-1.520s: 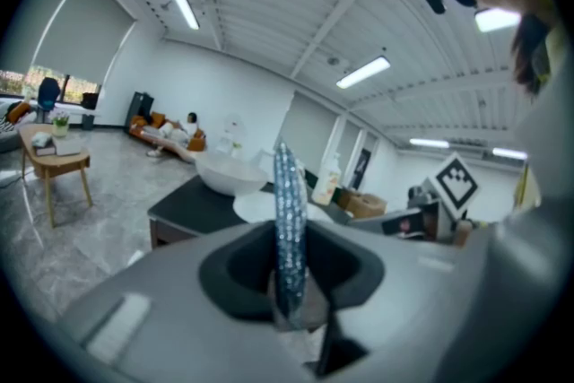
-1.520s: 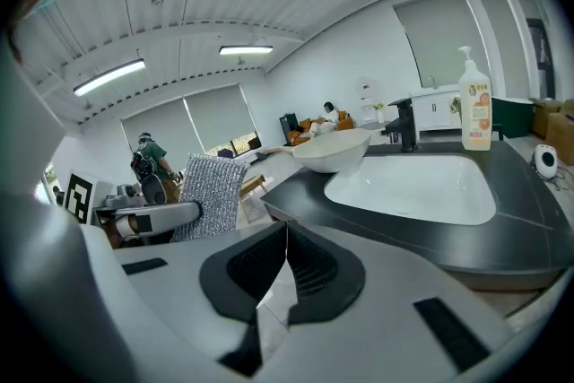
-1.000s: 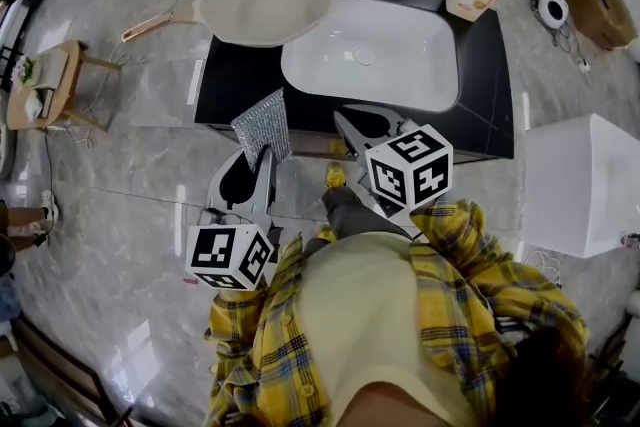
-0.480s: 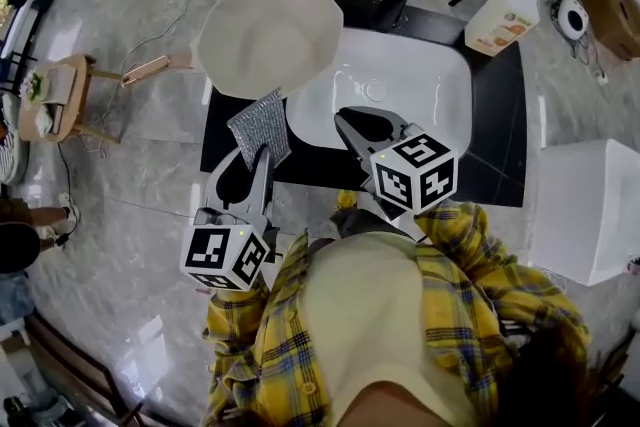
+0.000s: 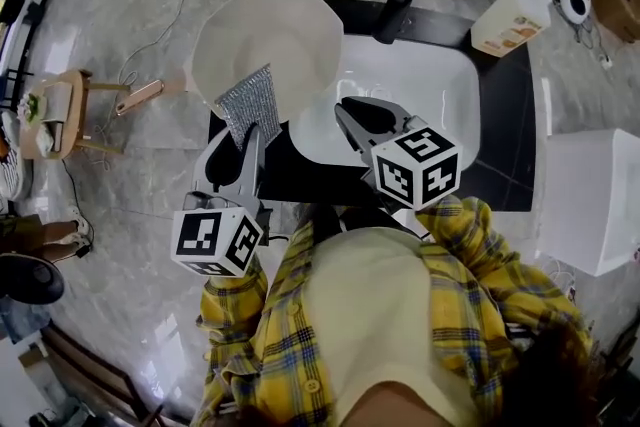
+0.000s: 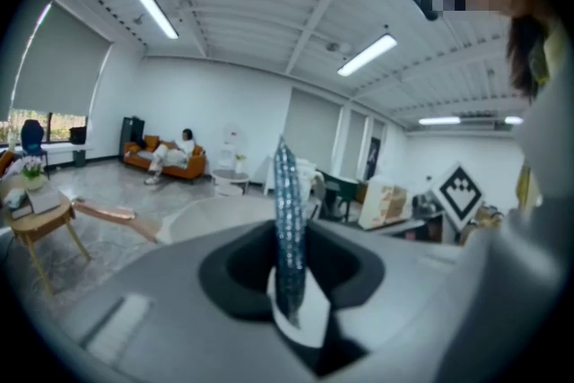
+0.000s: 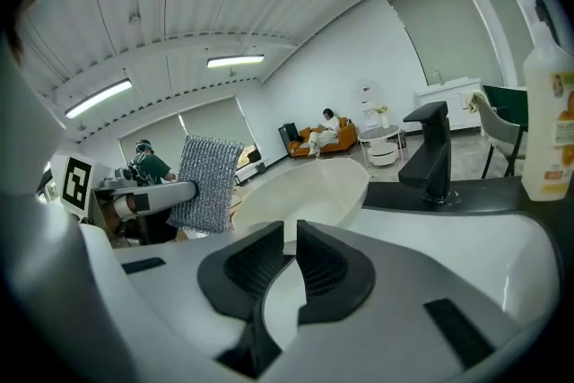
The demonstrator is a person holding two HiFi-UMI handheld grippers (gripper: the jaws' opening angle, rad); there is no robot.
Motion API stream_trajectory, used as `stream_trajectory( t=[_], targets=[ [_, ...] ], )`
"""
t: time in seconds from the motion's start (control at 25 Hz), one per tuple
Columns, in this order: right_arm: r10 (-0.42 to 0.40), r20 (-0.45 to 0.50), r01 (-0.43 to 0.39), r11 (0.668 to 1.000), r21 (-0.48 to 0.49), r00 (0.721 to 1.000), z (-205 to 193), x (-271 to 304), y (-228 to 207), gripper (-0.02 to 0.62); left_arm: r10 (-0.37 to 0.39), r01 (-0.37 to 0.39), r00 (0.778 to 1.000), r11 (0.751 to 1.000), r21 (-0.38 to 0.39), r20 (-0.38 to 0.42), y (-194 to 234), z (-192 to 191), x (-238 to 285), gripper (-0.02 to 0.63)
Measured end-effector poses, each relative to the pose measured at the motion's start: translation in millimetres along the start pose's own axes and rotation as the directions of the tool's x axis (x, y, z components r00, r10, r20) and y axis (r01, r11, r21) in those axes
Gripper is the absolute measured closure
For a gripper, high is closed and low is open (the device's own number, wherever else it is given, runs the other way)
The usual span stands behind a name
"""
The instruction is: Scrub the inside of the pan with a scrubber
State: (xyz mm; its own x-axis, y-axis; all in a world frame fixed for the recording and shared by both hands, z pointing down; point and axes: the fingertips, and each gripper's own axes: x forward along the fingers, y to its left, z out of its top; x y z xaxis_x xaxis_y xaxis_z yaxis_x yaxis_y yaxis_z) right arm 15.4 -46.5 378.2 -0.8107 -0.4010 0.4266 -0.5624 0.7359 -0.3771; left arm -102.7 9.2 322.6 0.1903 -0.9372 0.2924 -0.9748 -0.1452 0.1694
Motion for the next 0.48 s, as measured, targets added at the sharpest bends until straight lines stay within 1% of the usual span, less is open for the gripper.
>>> stream_trajectory(
  t=[0.08, 0.2, 0.28, 0.4, 0.48],
  targets=[
    [-0.031, 0.015, 0.030, 0.999, 0.009, 0.999, 6.7, 6.6, -4.9, 0.578, -0.023, 0.023, 1.000, 1.000, 0.017, 0.009, 10.7, 8.5, 9.4, 0.518],
    [-0.110, 0.040, 0.109, 0.994, 0.032, 0.993, 16.9, 13.6, -15.4, 0.578, -0.076, 0.076, 0.997, 0.996, 0.044, 0.012, 24.1, 19.2, 24.0, 0.518],
    [-0.154, 0.048, 0.152, 0.987, 0.053, 0.987, 22.5, 20.2, -19.8, 0.578, -0.100, 0.098, 0.995, 0.991, 0.088, 0.013, 33.1, 26.8, 31.1, 0.518],
    [-0.219, 0.061, 0.215, 0.974, 0.067, 0.974, 32.6, 31.6, -26.6, 0.578, -0.122, 0.119, 0.993, 0.977, 0.176, 0.007, 46.7, 36.5, 44.0, 0.518],
    [-0.266, 0.067, 0.261, 0.962, 0.076, 0.962, 36.9, 37.6, -31.4, 0.578, -0.154, 0.152, 0.988, 0.966, 0.209, -0.004, 53.6, 41.3, 53.1, 0.518]
  ],
)
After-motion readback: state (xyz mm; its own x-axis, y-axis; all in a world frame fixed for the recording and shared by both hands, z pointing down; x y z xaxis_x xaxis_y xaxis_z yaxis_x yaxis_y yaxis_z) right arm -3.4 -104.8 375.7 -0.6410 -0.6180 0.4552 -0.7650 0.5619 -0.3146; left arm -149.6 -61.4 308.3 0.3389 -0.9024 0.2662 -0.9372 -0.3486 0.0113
